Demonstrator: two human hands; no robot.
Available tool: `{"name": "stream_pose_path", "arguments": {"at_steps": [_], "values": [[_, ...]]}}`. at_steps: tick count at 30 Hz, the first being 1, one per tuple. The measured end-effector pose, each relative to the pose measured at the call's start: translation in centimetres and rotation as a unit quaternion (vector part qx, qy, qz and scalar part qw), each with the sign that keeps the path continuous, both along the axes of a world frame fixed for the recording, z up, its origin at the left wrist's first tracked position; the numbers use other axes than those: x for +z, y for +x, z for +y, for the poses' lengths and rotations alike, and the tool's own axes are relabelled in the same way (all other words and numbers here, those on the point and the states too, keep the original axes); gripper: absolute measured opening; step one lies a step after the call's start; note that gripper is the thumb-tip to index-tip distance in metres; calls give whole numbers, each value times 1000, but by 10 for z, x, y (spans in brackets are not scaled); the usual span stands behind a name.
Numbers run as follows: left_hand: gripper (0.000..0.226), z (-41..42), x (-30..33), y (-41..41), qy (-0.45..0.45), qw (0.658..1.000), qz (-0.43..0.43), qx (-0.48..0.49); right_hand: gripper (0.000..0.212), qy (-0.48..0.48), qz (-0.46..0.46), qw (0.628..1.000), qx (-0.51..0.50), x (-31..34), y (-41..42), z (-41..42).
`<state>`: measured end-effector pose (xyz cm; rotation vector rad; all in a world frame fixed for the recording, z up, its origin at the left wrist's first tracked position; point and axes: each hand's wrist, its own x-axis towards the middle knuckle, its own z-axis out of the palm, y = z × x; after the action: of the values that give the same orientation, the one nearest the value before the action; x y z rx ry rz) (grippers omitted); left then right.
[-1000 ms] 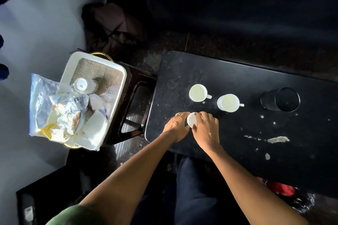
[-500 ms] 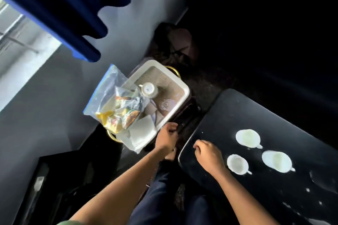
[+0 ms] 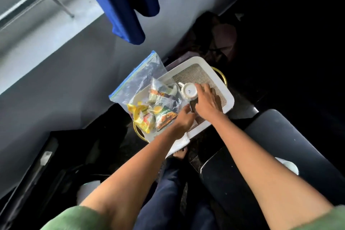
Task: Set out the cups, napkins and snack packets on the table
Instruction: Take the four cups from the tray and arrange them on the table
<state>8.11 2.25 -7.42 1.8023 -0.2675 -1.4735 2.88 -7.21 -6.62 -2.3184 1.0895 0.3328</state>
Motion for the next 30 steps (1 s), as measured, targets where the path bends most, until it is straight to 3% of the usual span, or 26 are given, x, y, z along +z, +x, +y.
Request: {"name": "stream_pose_path", "arguments": {"at_steps": [3,7,10,14,19,21,24,27,30], "values": [[62,0,0,0,-1,999,38,-1,80,10,39,998,47,-6,25,-6],[71,1,1,2,0,997,72,-8,75,25,59,996,58,-18,35,1],[67,3,6,3,-11,995,94,-4,61,-15,61,998,8,-23,29,7],[61,7,6,0,-9,996,94,4,62,-14,36,998,-41,-26,12,10],[30,7,14,-14,33,993,92,71,56,31,-57,987,-144,-21,-19,22],[22,6,20,-19,59,988,90,111,55,67,-116,970,-200,-12,-34,28],[27,13,29,-27,101,978,116,140,55,117,-206,927,-292,10,-55,43],[46,21,38,-40,87,974,164,129,52,179,-272,868,-375,31,-79,62],[41,27,51,-54,71,966,203,141,51,208,-297,833,-417,47,-102,77]]}}
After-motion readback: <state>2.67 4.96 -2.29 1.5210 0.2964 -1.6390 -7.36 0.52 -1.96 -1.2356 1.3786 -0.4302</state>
